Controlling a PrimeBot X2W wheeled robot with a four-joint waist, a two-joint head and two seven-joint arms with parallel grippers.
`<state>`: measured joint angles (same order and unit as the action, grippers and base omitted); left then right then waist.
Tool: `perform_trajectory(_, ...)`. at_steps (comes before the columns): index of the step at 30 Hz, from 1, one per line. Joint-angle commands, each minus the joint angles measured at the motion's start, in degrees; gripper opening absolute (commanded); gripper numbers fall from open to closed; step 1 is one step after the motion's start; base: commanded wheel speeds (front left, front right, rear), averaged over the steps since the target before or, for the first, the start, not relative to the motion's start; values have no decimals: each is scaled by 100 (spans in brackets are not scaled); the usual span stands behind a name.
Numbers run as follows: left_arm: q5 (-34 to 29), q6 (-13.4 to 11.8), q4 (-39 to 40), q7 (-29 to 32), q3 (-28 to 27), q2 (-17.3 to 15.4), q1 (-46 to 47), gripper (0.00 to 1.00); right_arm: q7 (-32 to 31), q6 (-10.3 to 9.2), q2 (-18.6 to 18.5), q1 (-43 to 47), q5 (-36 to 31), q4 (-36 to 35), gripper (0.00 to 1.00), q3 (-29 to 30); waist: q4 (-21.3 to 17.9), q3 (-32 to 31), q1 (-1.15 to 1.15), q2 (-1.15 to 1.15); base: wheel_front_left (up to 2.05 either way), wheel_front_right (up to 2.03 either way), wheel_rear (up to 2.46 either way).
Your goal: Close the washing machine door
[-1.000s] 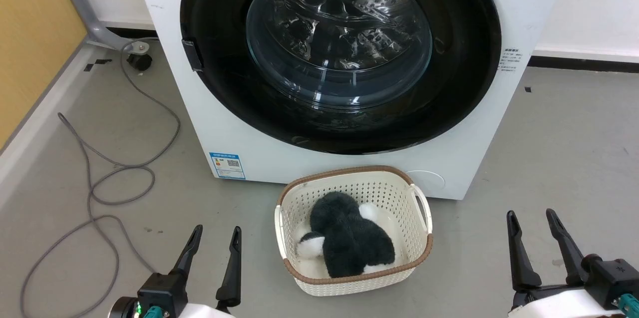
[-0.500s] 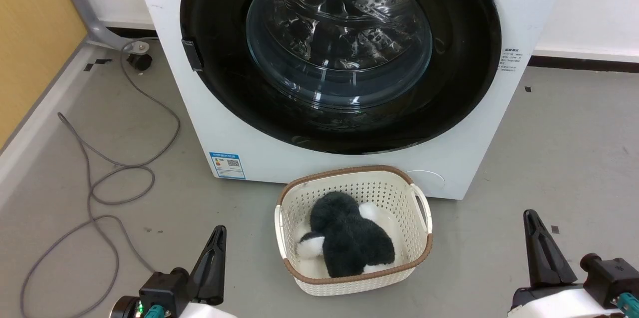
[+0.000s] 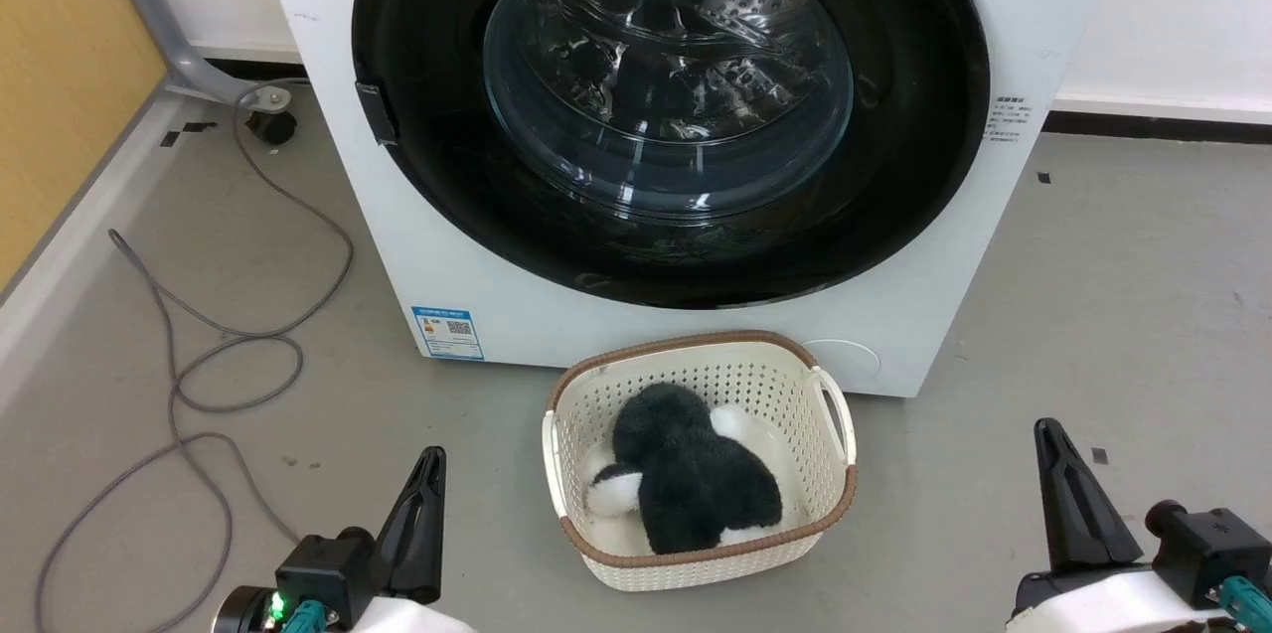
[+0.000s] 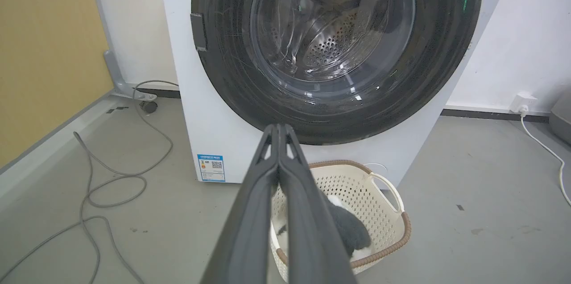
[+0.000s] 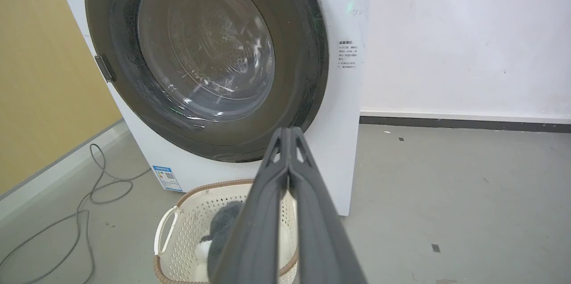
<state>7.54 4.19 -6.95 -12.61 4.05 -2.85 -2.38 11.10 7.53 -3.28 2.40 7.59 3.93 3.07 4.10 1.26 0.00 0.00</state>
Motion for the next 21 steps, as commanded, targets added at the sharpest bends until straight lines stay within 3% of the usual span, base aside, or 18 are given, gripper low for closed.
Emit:
perform_trajectory(1,-63,-25,38,32,-25,0,37,0,-47,-1,6,-35,-57,-35,0,-17,-5,-2,0,0,0,0,0)
perform_trajectory(21,-195,-100,163,267,-98,-1,75,0,-249,-1,13,-74,-191,-103,0,-72,-83,-25,0,0,0,0,0)
